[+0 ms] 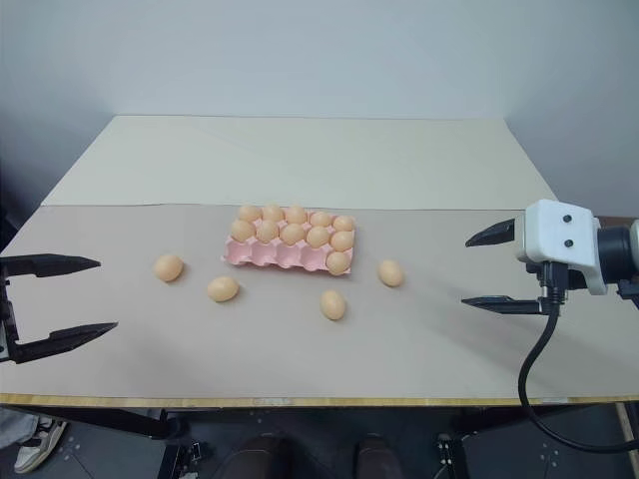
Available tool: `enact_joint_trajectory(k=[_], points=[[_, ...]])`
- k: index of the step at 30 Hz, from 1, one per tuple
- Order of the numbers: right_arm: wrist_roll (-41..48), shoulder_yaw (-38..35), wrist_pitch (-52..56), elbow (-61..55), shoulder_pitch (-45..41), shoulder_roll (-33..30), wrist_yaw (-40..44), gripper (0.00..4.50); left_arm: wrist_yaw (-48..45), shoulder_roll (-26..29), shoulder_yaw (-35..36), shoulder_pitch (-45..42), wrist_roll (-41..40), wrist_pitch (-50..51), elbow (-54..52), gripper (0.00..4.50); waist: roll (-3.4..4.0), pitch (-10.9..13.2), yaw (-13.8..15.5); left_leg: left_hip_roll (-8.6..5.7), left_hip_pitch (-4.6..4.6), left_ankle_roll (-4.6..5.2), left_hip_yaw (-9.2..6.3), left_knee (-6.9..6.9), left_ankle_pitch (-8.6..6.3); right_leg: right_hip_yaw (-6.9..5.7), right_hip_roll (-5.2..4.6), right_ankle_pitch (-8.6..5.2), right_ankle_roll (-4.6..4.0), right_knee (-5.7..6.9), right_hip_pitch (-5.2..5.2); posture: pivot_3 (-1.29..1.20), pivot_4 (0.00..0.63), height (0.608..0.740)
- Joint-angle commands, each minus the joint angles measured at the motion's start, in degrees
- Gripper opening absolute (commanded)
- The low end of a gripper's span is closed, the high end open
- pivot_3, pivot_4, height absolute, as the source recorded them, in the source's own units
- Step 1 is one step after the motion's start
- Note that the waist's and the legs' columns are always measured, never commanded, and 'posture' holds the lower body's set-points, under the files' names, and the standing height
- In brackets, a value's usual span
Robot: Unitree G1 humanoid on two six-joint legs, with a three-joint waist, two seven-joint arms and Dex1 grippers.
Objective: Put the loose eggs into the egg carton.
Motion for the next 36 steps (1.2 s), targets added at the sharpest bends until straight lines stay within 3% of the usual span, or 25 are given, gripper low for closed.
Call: enact_joint_trajectory(k=[1, 16, 23, 36], points=[[0.2, -0.8, -0.7, -0.1, -1.0, -0.8, 0.2, 4.5, 1.8, 1.4, 2.2, -1.2, 0.1, 1.2, 0.0, 4.32, 0.0, 0.0, 0.0, 0.0, 0.0, 0.0, 0.0, 0.0, 0.0, 0.0, 0.0, 0.0, 0.0, 0.0, 0.0, 0.0, 0.15, 0.74], [0.0, 0.0, -0.8, 0.7, -1.5, -0.4, -0.3, 4.5, 3.2, 0.5, 0.1, -3.2, -0.3, 0.0, 0.0, 4.32, 0.0, 0.0, 0.0, 0.0, 0.0, 0.0, 0.0, -0.01, 0.0, 0.0, 0.0, 0.0, 0.0, 0.01, -0.01, 0.0, 0.15, 0.74], [-1.6, 2.7, 1.6, 3.5, -4.3, 1.5, -5.4, 4.5, 2.1, -0.8, -0.7, -1.4, -1.1, -1.1, -0.6, 4.32, 0.0, 0.0, 0.0, 0.0, 0.0, 0.0, 0.02, -0.02, 0.0, 0.02, 0.0, 0.0, 0.0, 0.01, -0.02, 0.0, 0.15, 0.74], [-10.4, 21.1, 14.4, 9.8, -19.0, 19.8, -19.7, 4.5, 1.0, -0.4, -9.2, -5.2, -2.5, -2.8, 0.9, 4.32, 0.0, 0.0, -0.2, -0.08, -0.19, 0.0, 0.05, -0.02, 0.01, 0.11, 0.02, 0.01, -0.01, 0.18, -0.34, 0.0, 0.15, 0.74]])
